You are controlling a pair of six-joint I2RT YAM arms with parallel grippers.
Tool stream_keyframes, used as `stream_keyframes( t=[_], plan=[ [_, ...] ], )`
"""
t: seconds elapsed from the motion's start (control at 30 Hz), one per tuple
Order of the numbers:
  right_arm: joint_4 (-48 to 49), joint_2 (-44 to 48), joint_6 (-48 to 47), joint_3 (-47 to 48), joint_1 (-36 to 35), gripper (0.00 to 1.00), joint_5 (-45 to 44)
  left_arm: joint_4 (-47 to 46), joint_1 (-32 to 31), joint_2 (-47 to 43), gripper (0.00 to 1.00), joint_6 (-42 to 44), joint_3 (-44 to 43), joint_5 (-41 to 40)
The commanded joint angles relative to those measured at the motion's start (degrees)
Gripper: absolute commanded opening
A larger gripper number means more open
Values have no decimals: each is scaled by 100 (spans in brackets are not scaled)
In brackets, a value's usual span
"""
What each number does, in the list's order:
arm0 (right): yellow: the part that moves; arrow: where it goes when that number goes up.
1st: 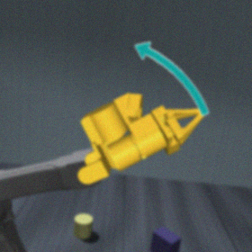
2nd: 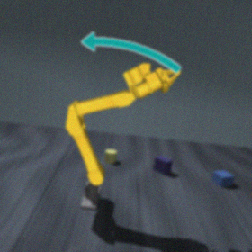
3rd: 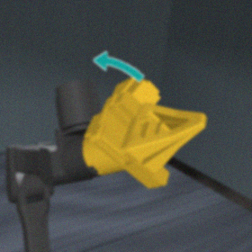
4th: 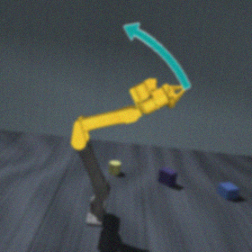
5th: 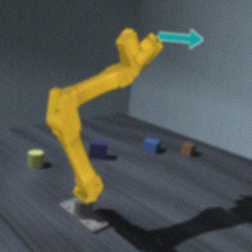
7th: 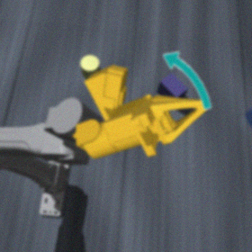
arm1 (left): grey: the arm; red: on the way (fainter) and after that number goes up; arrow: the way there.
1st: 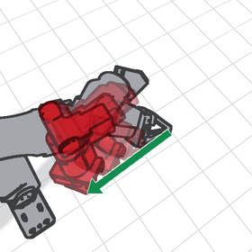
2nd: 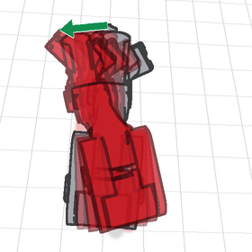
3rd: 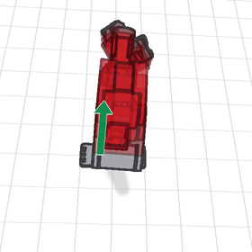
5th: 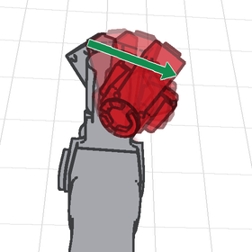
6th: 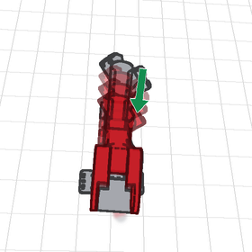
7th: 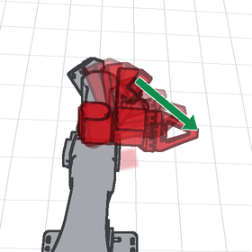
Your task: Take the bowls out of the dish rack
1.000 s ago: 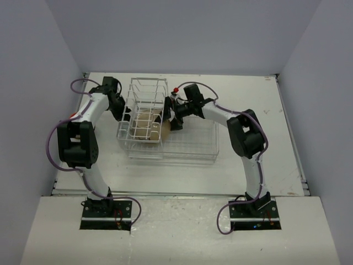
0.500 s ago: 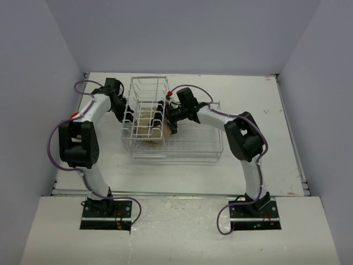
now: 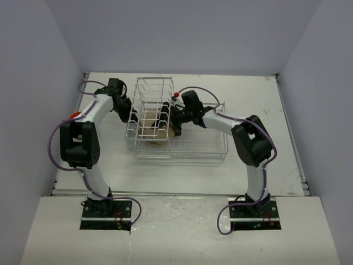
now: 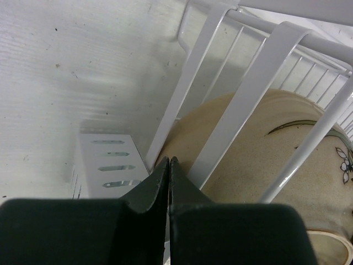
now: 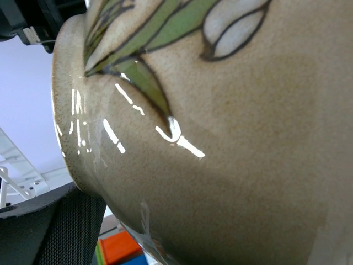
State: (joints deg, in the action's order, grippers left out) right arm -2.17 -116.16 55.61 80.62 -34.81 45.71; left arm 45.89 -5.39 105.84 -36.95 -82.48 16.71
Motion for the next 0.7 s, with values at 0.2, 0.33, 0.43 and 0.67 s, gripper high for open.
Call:
stream_keyframes(
  t=[0.2,0.33,0.43,0.67],
  plan=[
    [-1646,119,-350,851,114,99,-1415,-97,-208,-134,0,-251,-67,834],
    [-840,234,132,360,351,99,-1049,-133,-208,-125,0,-286,-58,878],
    [-47,296,380,-116,404,99,-582,-168,-208,-134,0,-295,-40,913],
    [2167,428,1136,-996,457,99,51,-194,-200,-134,0,-287,-40,931]
  ],
)
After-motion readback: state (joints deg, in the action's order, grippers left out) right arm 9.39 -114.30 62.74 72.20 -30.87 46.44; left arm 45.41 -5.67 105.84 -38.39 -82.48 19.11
